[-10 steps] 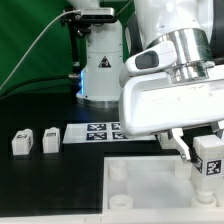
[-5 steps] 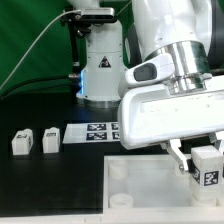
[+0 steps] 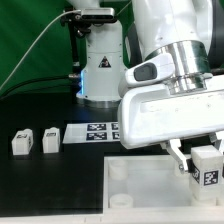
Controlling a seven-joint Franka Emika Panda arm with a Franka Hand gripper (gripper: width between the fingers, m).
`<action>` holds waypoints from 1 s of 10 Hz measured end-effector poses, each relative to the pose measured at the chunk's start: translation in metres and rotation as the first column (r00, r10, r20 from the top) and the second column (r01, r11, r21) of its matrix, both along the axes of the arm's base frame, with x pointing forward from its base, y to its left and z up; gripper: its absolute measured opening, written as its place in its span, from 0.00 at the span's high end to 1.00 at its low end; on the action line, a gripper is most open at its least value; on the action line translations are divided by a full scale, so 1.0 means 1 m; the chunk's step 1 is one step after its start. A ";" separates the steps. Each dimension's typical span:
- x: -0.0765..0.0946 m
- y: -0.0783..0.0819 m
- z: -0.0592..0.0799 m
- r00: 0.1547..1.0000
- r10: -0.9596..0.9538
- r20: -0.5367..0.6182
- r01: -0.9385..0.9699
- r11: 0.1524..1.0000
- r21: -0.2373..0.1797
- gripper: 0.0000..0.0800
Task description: Assemble one leg
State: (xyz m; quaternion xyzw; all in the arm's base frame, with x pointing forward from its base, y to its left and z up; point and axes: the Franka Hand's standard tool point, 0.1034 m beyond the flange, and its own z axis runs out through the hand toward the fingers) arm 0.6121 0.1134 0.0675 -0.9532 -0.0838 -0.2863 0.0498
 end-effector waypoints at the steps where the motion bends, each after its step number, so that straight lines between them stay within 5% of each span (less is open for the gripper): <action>1: 0.000 0.000 0.000 1.000 0.000 -0.001 0.000 1.000 0.000 0.42; 2: 0.000 0.000 0.000 1.000 0.000 -0.001 0.000 1.000 0.000 0.42; 3: 0.000 0.000 0.000 1.000 0.000 -0.001 0.000 1.000 0.000 0.24; 4: 0.000 0.000 -0.001 1.000 0.000 -0.001 0.000 1.000 0.000 0.20; 10: 0.000 -0.001 0.001 1.000 -0.001 -0.011 0.001 1.000 0.000 0.19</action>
Offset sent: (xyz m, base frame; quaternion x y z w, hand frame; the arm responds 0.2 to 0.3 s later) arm 0.0000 0.0000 0.0000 0.0000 0.0000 0.0000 1.0000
